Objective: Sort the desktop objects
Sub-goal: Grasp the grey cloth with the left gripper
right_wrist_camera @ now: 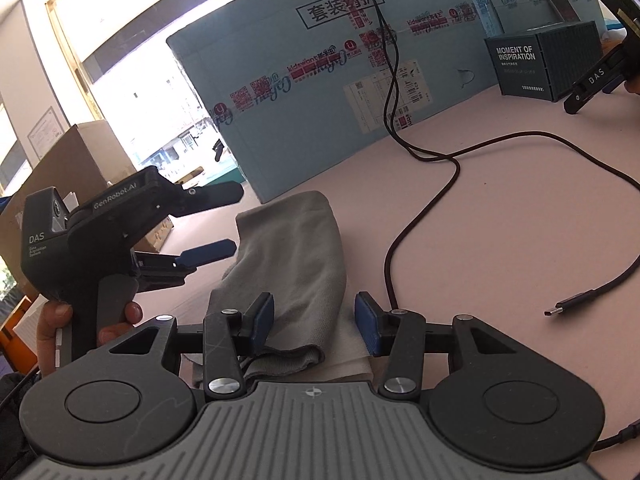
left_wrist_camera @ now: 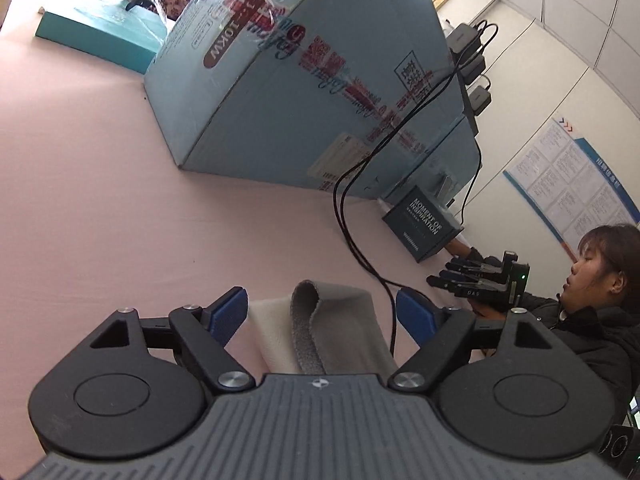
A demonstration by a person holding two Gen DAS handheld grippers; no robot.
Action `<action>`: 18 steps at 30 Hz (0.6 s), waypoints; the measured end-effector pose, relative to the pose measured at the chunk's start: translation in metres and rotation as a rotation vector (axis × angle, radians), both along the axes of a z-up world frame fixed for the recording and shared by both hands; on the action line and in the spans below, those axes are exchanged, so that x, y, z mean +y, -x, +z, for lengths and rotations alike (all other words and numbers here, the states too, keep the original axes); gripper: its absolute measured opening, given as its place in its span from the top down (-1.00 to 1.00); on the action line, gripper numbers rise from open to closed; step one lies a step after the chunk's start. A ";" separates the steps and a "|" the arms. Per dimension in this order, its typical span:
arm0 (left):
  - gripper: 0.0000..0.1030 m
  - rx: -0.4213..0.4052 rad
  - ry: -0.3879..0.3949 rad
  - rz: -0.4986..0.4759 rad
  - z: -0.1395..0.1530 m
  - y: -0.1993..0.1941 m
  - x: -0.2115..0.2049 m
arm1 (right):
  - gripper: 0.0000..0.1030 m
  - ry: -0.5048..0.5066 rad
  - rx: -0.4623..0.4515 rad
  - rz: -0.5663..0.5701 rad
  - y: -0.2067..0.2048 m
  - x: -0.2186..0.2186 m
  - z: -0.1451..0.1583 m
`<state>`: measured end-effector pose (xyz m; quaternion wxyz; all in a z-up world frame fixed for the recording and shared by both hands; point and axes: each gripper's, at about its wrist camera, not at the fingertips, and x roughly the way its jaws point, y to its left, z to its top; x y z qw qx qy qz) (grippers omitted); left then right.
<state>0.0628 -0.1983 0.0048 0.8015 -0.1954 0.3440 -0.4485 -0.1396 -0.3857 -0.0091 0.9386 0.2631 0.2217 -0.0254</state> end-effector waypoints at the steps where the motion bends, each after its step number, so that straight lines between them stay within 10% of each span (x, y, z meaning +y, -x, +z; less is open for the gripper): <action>1: -0.54 -0.002 0.009 -0.003 0.001 0.000 0.000 | 0.15 0.001 0.000 0.000 0.000 0.000 0.000; 18: -0.52 0.064 -0.051 -0.088 -0.006 -0.005 -0.027 | 0.14 0.013 0.009 0.010 -0.003 0.002 0.000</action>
